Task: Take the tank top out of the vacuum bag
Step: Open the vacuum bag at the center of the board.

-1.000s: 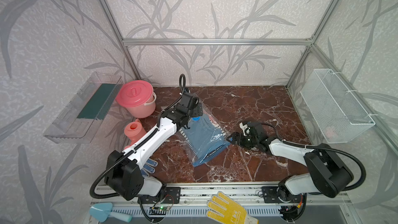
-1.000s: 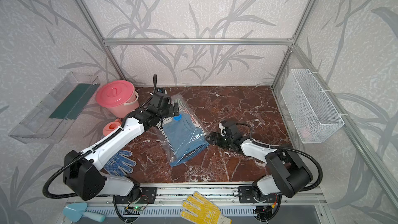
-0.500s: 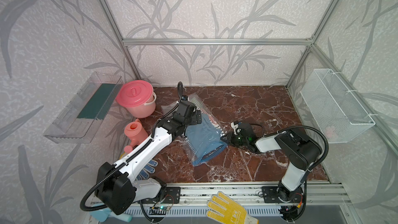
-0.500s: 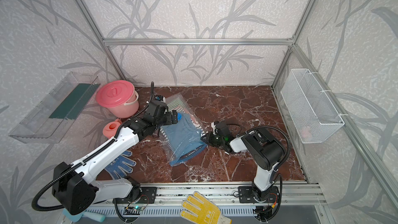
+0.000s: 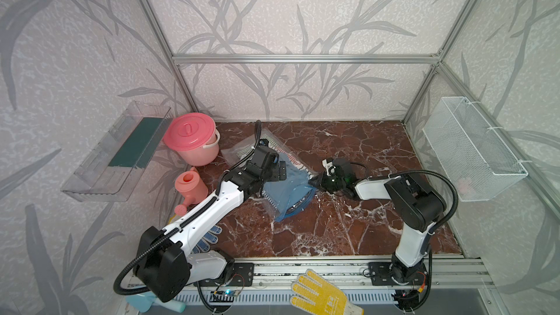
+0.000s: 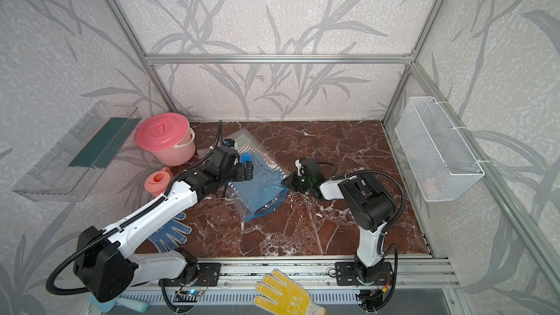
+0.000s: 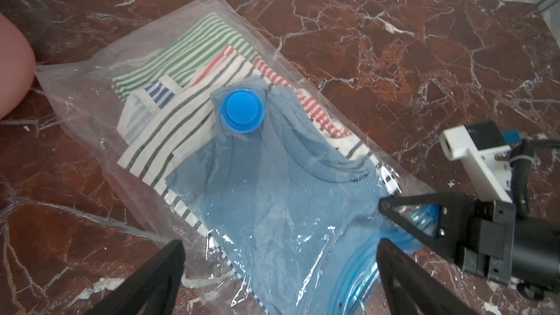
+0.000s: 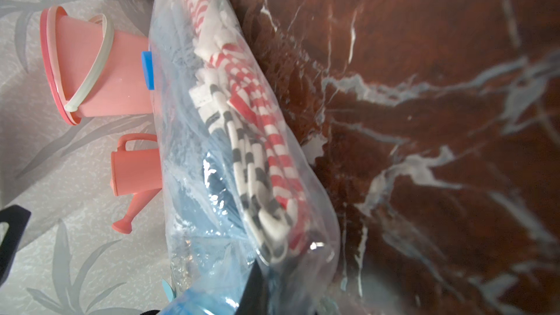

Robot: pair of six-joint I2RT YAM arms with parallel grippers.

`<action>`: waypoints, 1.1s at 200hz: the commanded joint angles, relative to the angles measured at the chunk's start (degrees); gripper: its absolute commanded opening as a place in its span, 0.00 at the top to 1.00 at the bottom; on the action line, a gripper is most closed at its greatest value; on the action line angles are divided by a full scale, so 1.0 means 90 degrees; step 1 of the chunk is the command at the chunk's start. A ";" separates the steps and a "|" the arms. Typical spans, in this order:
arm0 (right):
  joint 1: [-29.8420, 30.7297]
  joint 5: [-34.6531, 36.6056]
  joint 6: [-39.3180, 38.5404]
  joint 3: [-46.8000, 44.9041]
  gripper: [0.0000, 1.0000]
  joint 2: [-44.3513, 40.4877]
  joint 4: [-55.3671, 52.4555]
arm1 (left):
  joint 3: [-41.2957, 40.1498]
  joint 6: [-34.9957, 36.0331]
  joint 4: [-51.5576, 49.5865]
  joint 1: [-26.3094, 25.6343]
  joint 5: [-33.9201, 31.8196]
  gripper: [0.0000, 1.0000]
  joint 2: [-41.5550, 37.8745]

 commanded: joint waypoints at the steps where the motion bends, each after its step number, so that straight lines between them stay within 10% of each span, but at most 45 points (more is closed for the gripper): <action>1: -0.0299 -0.0075 -0.0431 0.0562 0.94 0.0165 -0.0396 | -0.0128 0.0129 0.0037 -0.0135 0.0190 0.01 -0.0042; 25: -0.0665 -0.0507 -0.0442 0.0950 0.92 0.0357 -0.0425 | -0.0138 0.0162 0.0023 -0.0255 0.0302 0.01 0.0025; 72: -0.1038 -0.0826 -0.0600 0.0564 0.33 -0.0172 -0.0331 | -0.0153 0.0144 0.0066 -0.0365 0.0433 0.01 0.0010; 220: -0.1142 -0.1536 -0.0814 -0.1461 0.32 -0.1608 -0.0295 | 0.0228 0.0628 0.0461 -0.0850 0.0913 0.01 0.1296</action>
